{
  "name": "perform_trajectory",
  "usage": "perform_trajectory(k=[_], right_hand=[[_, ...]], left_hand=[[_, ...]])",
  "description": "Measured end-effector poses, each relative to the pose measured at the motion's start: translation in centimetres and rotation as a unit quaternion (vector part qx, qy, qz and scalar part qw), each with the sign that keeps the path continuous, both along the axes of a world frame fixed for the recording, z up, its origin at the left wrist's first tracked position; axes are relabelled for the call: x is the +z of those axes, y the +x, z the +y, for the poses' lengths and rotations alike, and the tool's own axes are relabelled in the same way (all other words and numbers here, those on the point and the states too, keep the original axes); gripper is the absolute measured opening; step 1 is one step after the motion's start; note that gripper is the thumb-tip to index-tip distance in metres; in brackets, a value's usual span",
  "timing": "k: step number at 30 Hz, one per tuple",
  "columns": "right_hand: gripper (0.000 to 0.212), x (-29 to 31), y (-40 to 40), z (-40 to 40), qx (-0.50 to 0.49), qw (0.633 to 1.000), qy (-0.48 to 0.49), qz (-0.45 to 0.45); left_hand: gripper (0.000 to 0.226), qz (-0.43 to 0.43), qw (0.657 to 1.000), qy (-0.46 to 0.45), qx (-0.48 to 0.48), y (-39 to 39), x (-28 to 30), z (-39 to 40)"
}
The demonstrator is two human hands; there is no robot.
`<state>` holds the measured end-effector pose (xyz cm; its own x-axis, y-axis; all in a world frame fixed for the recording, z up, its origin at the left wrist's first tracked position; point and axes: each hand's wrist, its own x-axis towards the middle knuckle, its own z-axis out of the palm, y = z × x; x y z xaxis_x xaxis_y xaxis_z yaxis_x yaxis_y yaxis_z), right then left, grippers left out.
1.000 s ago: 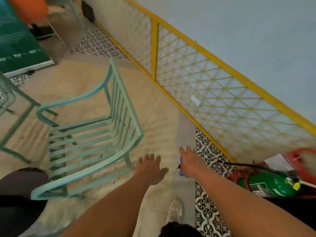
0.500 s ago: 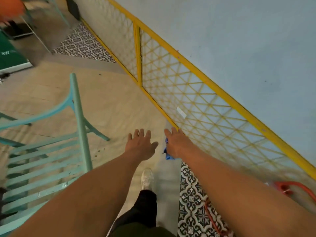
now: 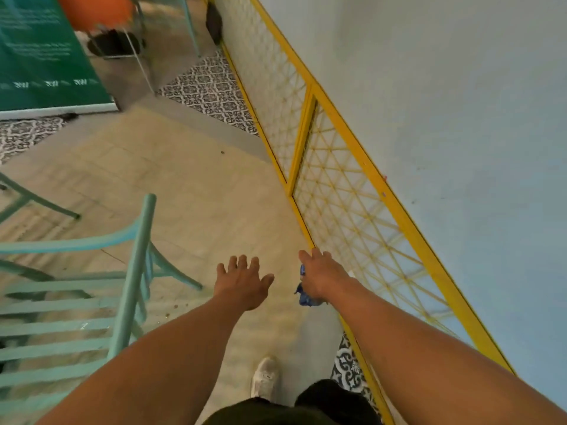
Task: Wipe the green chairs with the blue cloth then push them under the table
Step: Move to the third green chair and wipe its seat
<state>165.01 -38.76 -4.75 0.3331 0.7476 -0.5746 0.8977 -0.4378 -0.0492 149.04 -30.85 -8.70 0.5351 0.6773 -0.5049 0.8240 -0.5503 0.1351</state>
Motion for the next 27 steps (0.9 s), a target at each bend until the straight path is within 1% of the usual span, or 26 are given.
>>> perform_trajectory(k=[5,10,12,14,15,16,18,20,23,27], right_hand=[[0.061,0.3,4.2,9.2,0.053,0.998,0.026,0.006],[0.057,-1.1,9.3,20.3,0.122,0.992,0.033,0.010],[0.060,-1.5,10.4,23.6,0.139,0.990,0.020,0.007],[0.070,-1.9,11.6,28.4,0.178,0.984,0.010,0.011],[0.072,-1.8,12.1,30.7,0.197,0.980,0.006,0.015],[0.070,-1.8,12.4,33.0,0.214,0.977,0.004,0.021],[0.058,-1.0,12.3,37.5,0.254,0.967,0.013,0.031],[0.052,-0.1,11.4,41.6,0.299,0.954,0.018,0.036],[0.052,1.1,8.6,47.1,0.369,0.929,0.015,0.034],[0.052,1.3,3.2,53.3,0.454,0.891,0.008,0.024]], left_hand=[[0.069,0.000,0.998,0.021,0.060,3.2,1.1,7.2],[0.070,0.009,0.991,0.024,0.134,6.7,-0.1,15.2],[0.070,0.018,0.988,0.017,0.153,7.5,-0.3,17.6],[0.070,0.026,0.981,0.012,0.192,8.8,-0.4,20.7],[0.070,0.026,0.976,0.010,0.217,9.4,-0.2,22.3],[0.070,0.025,0.970,0.010,0.241,9.8,0.1,23.9],[0.070,0.025,0.958,0.020,0.286,10.3,1.0,27.2],[0.070,0.017,0.944,0.024,0.329,10.1,1.8,30.1],[0.070,0.006,0.915,0.027,0.402,8.9,2.3,33.6],[0.070,-0.001,0.870,0.027,0.492,5.4,2.2,37.4]])
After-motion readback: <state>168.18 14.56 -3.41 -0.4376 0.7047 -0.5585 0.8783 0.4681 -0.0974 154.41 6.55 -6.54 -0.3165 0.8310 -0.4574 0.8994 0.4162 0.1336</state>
